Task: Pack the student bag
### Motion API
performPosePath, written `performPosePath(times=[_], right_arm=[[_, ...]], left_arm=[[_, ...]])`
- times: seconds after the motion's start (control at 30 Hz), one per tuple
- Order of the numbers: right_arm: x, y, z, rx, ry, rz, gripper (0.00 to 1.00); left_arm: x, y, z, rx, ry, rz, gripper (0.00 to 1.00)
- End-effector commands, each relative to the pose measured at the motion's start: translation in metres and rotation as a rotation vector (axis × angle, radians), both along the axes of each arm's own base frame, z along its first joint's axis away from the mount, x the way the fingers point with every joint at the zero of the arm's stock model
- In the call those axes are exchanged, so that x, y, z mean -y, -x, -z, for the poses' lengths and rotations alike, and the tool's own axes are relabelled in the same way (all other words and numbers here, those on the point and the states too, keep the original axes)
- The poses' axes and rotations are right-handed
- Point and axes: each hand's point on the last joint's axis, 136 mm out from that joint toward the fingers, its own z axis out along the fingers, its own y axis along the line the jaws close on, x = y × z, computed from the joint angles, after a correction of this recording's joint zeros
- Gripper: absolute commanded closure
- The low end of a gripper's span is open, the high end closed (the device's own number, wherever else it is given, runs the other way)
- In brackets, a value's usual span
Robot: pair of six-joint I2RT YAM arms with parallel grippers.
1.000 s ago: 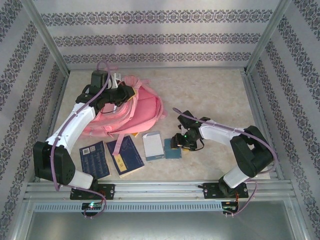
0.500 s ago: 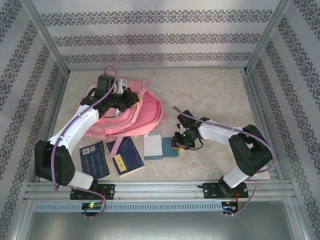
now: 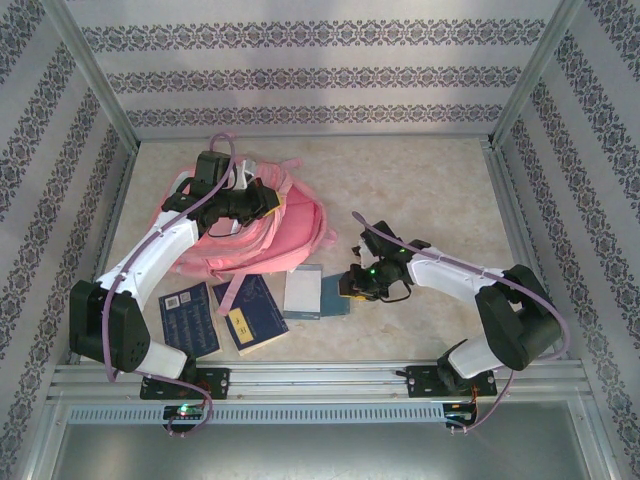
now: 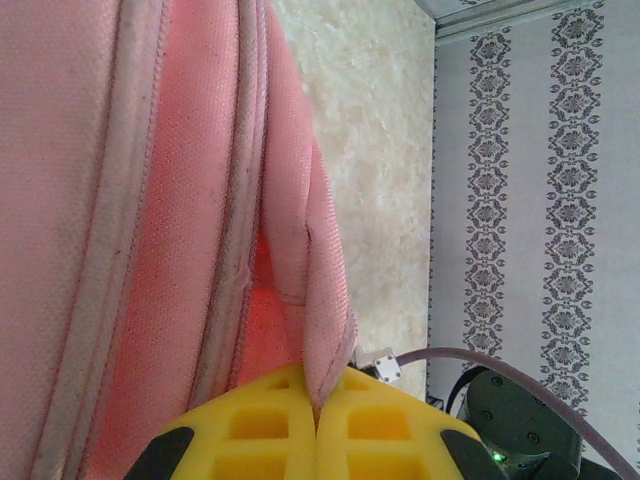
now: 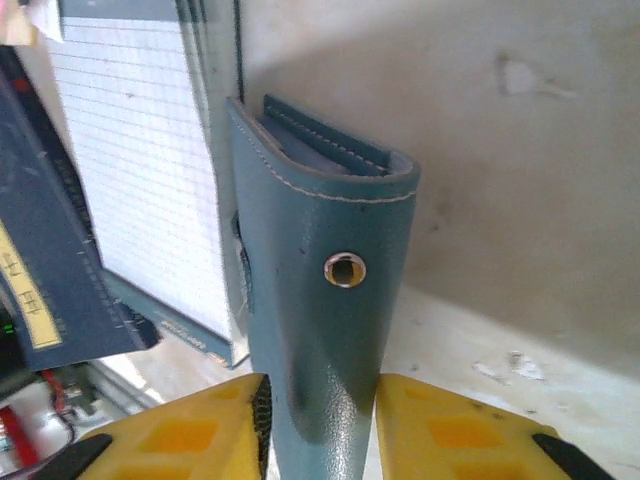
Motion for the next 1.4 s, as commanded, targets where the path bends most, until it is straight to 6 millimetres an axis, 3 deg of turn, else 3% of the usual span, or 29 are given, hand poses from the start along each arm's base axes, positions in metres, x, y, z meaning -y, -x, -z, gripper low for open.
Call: performPosePath(times=[0.0,0.33,0.53,0.7,0.83,1.0,1.1,1.37], right_arm=[[-0.015,0.004,-0.011,0.005,-0.102,-0.041,0.60],[-0.032,-0.002,-0.016,0.045,-0.229,-0.032,0.51],[-0.030,-0.006,-0.003,0.036,-0.162,-0.025,0.51],[-0.015,0.000,0.026,-0.024,-0.015,-0.018,0.62],[0.000,0.000,0.029,-0.005,0.063,-0.014,0.74],[0.025,-0.012,0.006,0.071,0.113,0.065,0.85],[0.035,-0.019,-0.016,0.125,0.099,0.118,0.86],[0.068,-0.044,-0.120,0.423,0.087,0.276,0.84]], left_arm=[[0.007,0.012,-0.015,0.032,0.022,0.054,0.97],[0.007,0.014,-0.015,0.033,0.028,0.055,0.97],[0.007,0.014,-0.013,0.031,0.030,0.055,0.97],[0.007,0.014,-0.019,0.039,0.027,0.056,0.97],[0.005,0.013,-0.028,0.059,0.009,0.057,0.97],[0.001,0.009,-0.055,0.122,-0.037,0.063,1.00],[-0.002,0.006,-0.076,0.168,-0.084,0.074,1.00],[0.002,0.012,-0.116,0.249,-0.191,0.149,1.00]])
